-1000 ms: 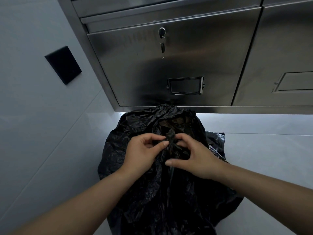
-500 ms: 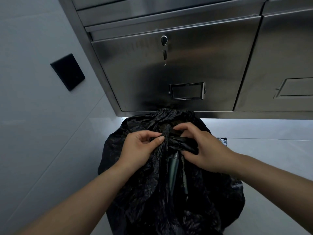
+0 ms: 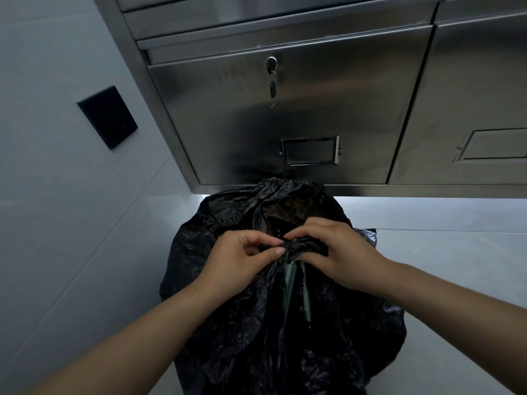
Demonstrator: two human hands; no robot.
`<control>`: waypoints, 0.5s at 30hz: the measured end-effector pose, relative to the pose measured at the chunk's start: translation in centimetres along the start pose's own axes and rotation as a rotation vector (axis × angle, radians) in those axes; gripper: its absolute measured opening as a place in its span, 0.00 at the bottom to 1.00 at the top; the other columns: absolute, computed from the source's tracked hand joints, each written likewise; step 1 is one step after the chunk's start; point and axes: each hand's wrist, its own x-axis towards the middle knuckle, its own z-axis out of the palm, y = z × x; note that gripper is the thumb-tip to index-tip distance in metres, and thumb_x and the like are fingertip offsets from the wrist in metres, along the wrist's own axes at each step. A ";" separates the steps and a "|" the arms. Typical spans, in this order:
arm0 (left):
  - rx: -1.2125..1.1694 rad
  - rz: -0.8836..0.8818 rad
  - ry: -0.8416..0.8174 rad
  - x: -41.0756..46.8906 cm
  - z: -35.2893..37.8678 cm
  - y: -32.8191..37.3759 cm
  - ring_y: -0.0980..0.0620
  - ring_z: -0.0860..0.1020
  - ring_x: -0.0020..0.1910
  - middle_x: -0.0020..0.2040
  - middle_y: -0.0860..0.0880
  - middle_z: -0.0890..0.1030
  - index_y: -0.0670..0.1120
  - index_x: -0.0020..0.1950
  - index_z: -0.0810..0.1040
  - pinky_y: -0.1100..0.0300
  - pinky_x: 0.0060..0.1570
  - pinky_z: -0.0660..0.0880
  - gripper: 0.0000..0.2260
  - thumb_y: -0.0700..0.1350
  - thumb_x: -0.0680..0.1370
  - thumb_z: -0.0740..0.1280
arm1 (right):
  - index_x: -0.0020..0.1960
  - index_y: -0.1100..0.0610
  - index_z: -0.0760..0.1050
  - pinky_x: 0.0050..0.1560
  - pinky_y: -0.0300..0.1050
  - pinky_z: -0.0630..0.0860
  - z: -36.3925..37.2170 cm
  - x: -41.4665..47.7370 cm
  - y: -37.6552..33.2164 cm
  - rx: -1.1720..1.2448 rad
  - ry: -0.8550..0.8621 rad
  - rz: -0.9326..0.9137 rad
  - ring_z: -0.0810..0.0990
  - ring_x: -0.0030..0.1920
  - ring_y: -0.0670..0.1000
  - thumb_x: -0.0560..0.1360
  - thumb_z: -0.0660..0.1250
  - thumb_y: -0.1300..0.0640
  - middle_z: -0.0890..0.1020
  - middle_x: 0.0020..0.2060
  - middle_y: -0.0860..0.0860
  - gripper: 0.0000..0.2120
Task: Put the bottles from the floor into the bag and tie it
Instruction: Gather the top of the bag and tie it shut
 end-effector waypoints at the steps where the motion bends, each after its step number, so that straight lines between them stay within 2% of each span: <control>1: -0.009 0.011 -0.001 0.0 0.0 0.0 0.37 0.82 0.40 0.39 0.46 0.86 0.58 0.43 0.84 0.41 0.46 0.79 0.06 0.53 0.67 0.74 | 0.55 0.55 0.79 0.48 0.26 0.67 0.0 0.1 0.0 0.009 0.008 0.007 0.74 0.45 0.38 0.71 0.71 0.57 0.76 0.43 0.44 0.13; 4: -0.043 0.038 0.011 -0.1 0.1 0.1 0.48 0.84 0.40 0.41 0.56 0.86 0.57 0.44 0.84 0.53 0.45 0.81 0.11 0.58 0.64 0.72 | 0.52 0.53 0.79 0.46 0.26 0.67 -0.1 0.2 0.1 0.034 0.038 0.037 0.74 0.44 0.36 0.72 0.71 0.57 0.75 0.41 0.39 0.09; 7: -0.015 0.063 0.044 -0.2 0.2 0.1 0.59 0.83 0.41 0.41 0.60 0.85 0.58 0.43 0.84 0.67 0.44 0.78 0.17 0.62 0.58 0.74 | 0.51 0.53 0.80 0.46 0.26 0.67 -0.1 0.2 0.2 0.048 0.049 0.052 0.74 0.44 0.34 0.72 0.70 0.58 0.74 0.40 0.38 0.07; 9: 0.045 0.100 0.057 -0.2 0.2 0.3 0.64 0.81 0.41 0.42 0.63 0.84 0.58 0.43 0.84 0.74 0.41 0.74 0.14 0.58 0.59 0.76 | 0.50 0.54 0.80 0.46 0.27 0.67 -0.1 0.2 0.3 0.055 0.041 0.055 0.75 0.44 0.37 0.73 0.69 0.58 0.74 0.41 0.40 0.07; 10: 0.076 0.120 0.053 -0.1 0.2 0.3 0.63 0.81 0.41 0.42 0.63 0.84 0.58 0.43 0.84 0.72 0.41 0.75 0.12 0.55 0.62 0.77 | 0.50 0.54 0.81 0.47 0.28 0.68 -0.1 0.2 0.3 0.069 0.026 0.060 0.75 0.45 0.39 0.73 0.69 0.58 0.74 0.41 0.42 0.06; 13: 0.134 0.167 0.034 0.0 -0.1 0.3 0.56 0.82 0.39 0.41 0.57 0.85 0.57 0.45 0.84 0.56 0.44 0.79 0.09 0.48 0.66 0.76 | 0.47 0.54 0.81 0.49 0.36 0.72 -0.3 0.3 0.3 0.159 -0.043 0.096 0.77 0.46 0.42 0.74 0.67 0.57 0.77 0.44 0.45 0.04; 15: 0.130 0.184 0.027 0.2 -0.3 0.3 0.56 0.82 0.39 0.42 0.55 0.85 0.55 0.46 0.84 0.54 0.45 0.79 0.09 0.46 0.67 0.76 | 0.46 0.49 0.80 0.47 0.41 0.75 -0.4 0.4 0.3 0.213 -0.084 0.155 0.79 0.44 0.43 0.75 0.67 0.56 0.82 0.42 0.45 0.04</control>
